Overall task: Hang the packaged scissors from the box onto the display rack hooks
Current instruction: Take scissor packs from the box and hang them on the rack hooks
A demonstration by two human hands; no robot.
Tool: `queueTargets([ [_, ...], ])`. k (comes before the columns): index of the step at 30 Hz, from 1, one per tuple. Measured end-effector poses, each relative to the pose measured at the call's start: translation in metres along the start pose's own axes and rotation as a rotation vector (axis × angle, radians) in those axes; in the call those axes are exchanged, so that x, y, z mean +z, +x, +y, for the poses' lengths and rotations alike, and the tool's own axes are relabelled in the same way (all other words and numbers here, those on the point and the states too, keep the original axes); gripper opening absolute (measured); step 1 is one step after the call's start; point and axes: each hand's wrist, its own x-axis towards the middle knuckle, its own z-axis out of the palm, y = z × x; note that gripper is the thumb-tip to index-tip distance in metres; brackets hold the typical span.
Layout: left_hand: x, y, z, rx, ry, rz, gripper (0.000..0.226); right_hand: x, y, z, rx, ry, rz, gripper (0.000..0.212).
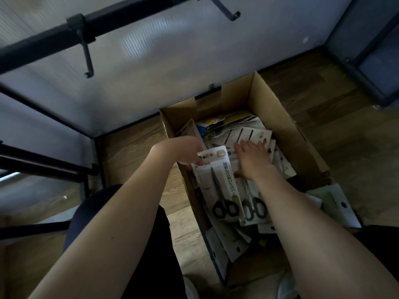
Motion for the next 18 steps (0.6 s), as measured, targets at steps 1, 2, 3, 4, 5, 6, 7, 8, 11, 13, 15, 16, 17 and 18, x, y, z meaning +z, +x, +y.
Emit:
queueTargets([
  [1,0.000,0.000,0.000,-0.002,-0.011,0.000,0.028,0.000,-0.001,-0.001,0.002,-0.005,0.006,0.094],
  [2,0.001,0.000,0.000,-0.003,-0.025,-0.002,0.028,-0.001,-0.002,-0.002,0.006,-0.007,0.013,0.093],
  [3,0.001,0.000,0.001,-0.001,-0.042,-0.006,0.029,-0.001,-0.004,-0.003,0.014,-0.003,0.020,0.092],
  [4,0.002,-0.001,0.002,0.002,-0.059,-0.011,0.029,-0.001,-0.007,-0.003,0.025,0.006,0.024,0.091],
  [5,0.003,-0.001,0.004,0.004,-0.070,-0.016,0.029,-0.001,-0.011,-0.003,0.041,0.017,0.025,0.089],
  [6,0.004,-0.001,0.006,0.005,-0.075,-0.022,0.028,-0.001,-0.015,-0.001,0.057,0.022,0.024,0.087],
  [7,0.005,-0.002,0.009,0.008,-0.075,-0.028,0.028,-0.002,-0.021,0.000,0.068,0.020,0.021,0.084],
  [8,0.006,-0.004,0.012,0.012,-0.072,-0.032,0.029,-0.003,-0.027,0.003,0.077,0.011,0.017,0.080],
  [11,0.009,-0.012,0.025,0.020,-0.066,-0.034,0.031,-0.008,-0.050,0.009,0.122,0.038,0.021,0.064],
  [13,0.011,-0.021,0.035,0.018,-0.041,-0.009,0.033,-0.014,-0.064,0.008,0.186,0.131,0.036,0.050],
  [15,0.014,-0.032,0.045,0.005,-0.029,0.022,0.034,-0.025,-0.082,0.005,0.222,0.227,0.002,0.039],
  [16,0.016,-0.038,0.048,-0.009,-0.040,0.029,0.033,-0.032,-0.093,0.004,0.218,0.275,-0.027,0.034],
  [17,0.019,-0.045,0.053,-0.029,-0.064,0.033,0.033,-0.039,-0.105,0.004,0.208,0.331,-0.059,0.030],
  [18,0.022,-0.054,0.058,-0.055,-0.089,0.039,0.031,-0.047,-0.118,0.003,0.199,0.385,-0.092,0.029],
])
